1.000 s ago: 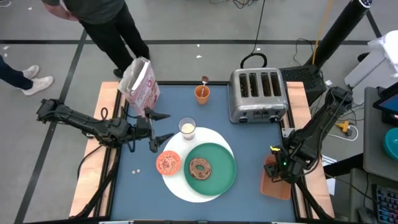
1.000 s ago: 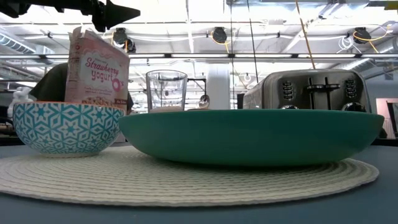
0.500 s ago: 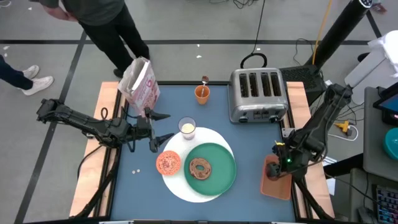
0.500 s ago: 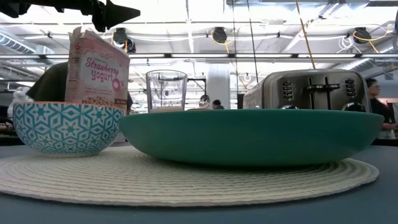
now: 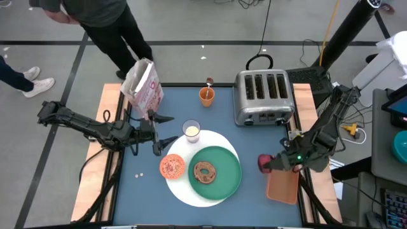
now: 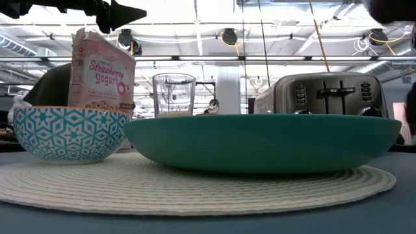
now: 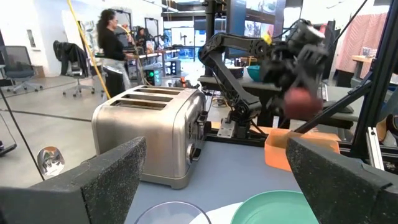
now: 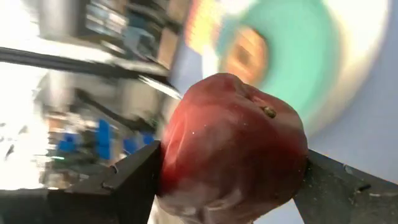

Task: Arrange a breakfast setting
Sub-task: Put the red apple on the white placemat on the right of the cup of milk

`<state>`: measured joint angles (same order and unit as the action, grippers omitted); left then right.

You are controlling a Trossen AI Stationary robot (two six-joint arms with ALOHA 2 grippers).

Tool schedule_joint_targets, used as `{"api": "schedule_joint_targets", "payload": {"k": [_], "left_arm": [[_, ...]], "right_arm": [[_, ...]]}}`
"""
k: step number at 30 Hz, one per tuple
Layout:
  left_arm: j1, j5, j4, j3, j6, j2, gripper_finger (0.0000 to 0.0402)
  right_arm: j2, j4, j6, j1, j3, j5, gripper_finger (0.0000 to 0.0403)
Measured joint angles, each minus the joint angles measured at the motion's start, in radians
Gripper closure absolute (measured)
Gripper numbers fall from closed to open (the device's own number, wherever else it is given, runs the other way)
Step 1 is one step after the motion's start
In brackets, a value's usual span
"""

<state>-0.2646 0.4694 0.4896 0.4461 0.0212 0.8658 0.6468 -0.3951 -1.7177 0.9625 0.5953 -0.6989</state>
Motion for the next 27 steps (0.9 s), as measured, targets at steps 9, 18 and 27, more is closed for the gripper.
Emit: {"api": "schedule_joint_targets", "payload": {"k": [9, 18, 27], "left_arm": [[0.000, 0.000, 0.000, 0.000, 0.000, 0.000, 0.0009], [0.000, 0.000, 0.000, 0.000, 0.000, 0.000, 0.0009], [0.000, 0.000, 0.000, 0.000, 0.000, 0.000, 0.0009]], "right_arm": [[0.057, 0.628, 1.176, -0.065, 0.000, -0.260, 0.0108], [0.202, 0.952, 2.026, -0.240, 0.000, -0.201, 0.0108], [0.294, 0.944, 1.998, -0.534, 0.000, 0.141, 0.0108]]}}
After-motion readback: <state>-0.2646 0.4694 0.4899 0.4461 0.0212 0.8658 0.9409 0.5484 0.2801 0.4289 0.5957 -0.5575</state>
